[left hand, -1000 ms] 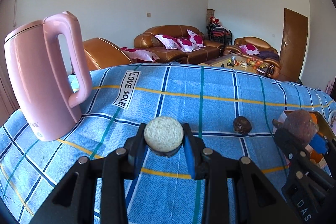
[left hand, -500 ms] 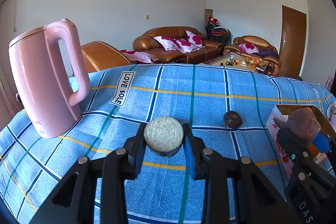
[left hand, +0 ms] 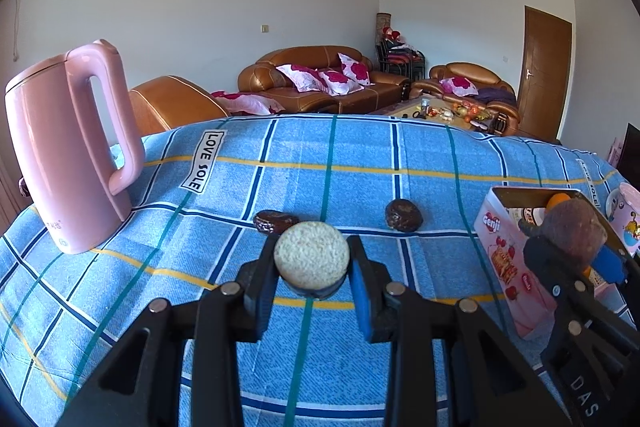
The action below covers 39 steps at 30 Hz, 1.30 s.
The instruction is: Organize fruits
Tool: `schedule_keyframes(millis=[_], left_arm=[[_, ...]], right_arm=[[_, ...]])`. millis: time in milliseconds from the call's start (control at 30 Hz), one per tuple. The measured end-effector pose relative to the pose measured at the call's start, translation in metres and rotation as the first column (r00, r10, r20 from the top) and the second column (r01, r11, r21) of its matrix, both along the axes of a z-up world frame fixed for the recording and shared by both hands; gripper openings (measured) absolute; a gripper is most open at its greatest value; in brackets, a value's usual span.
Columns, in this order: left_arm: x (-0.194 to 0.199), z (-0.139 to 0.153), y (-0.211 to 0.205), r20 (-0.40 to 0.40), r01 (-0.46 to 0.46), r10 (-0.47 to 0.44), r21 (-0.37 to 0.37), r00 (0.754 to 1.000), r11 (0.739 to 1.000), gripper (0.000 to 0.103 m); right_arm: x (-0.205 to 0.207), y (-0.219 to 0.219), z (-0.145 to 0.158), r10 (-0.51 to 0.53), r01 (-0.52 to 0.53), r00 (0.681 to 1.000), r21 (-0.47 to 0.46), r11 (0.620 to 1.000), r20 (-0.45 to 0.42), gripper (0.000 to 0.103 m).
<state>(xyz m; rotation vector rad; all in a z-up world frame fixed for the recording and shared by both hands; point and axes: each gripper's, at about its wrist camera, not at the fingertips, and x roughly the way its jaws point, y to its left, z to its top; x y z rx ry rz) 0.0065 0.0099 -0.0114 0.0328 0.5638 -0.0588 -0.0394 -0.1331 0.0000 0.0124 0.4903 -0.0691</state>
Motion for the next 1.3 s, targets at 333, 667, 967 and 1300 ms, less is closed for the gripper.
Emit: schedule_keyframes(millis=[333,667,967,1300], left_arm=[[-0.006,0.0,-0.026,0.007,0.033,-0.033,0.022,0.999,0.999,0.035],[-0.011,0.0,-0.052,-0.004,0.063,-0.063,0.027,0.998,0.998,0.035],[-0.017,0.002,-0.079,0.007,0.1,-0.1,0.044,0.995,0.994,0.035],[-0.023,0.006,-0.109,0.042,0.147,-0.149,0.047,0.988,0.988,0.035]], right_arm=[[-0.009,-0.023,0.001,-0.033,0.034,0.999,-0.02,0.999,0.009,0.053],[-0.015,-0.051,0.002,-0.066,0.066,0.998,-0.03,0.997,0.012,0.053],[-0.019,-0.076,0.003,-0.099,0.099,0.995,-0.04,0.994,0.018,0.053],[-0.021,-0.102,0.005,-0.144,0.146,0.989,-0.063,0.987,0.033,0.053]])
